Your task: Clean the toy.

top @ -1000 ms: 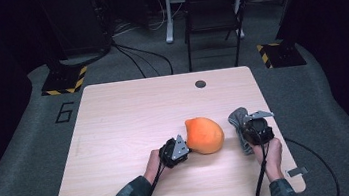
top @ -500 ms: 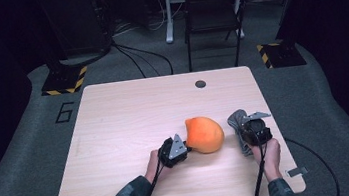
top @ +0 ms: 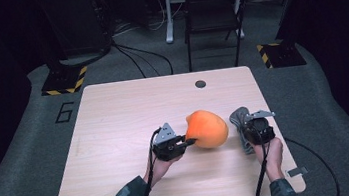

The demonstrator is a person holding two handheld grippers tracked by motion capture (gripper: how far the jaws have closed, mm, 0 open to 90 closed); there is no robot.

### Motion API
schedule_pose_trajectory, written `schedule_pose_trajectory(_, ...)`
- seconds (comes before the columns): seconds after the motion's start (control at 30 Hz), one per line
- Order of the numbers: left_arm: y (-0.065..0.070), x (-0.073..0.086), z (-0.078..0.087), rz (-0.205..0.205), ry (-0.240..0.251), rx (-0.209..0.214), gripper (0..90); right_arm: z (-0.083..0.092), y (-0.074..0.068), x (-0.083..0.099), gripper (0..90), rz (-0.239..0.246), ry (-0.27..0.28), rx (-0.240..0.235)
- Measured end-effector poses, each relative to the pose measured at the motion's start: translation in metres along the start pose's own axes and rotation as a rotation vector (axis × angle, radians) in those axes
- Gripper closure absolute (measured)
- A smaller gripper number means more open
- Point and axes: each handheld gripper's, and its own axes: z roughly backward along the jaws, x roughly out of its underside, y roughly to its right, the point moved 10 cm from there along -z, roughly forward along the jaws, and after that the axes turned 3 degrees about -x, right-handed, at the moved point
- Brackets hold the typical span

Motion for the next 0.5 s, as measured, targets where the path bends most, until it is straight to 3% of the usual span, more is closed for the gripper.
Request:
schedule_pose_trajectory(0.03, 0.0, -0.002, 0.003, 0.053, -0.013, 0.012, 77.9, 0.007, 0.0, -0.006, 75.2, -0.004, 0.025, 0.0)
schedule_pose_trajectory(0.13, 0.001, 0.001, 0.004, 0.116, -0.047, 0.023, 77.9, 0.018, -0.002, -0.013, 75.2, 0.003, 0.047, -0.004)
schedule_pose_trajectory(0.27, 0.002, 0.006, 0.002, 0.166, -0.077, 0.029, 77.8, 0.029, -0.009, -0.023, 75.2, 0.009, 0.079, -0.023)
schedule_pose_trajectory(0.33, 0.001, 0.011, -0.001, 0.208, -0.093, 0.032, 77.6, 0.043, -0.023, -0.034, 75.2, 0.037, 0.108, -0.039)
schedule_pose_trajectory(0.47, 0.0, 0.017, -0.004, 0.236, -0.109, 0.025, 77.4, 0.059, -0.052, -0.049, 75.2, 0.084, 0.148, -0.081)
schedule_pose_trajectory(0.5, 0.0, 0.017, -0.005, 0.247, -0.107, 0.026, 77.3, 0.064, -0.065, -0.054, 75.2, 0.11, 0.16, -0.098)
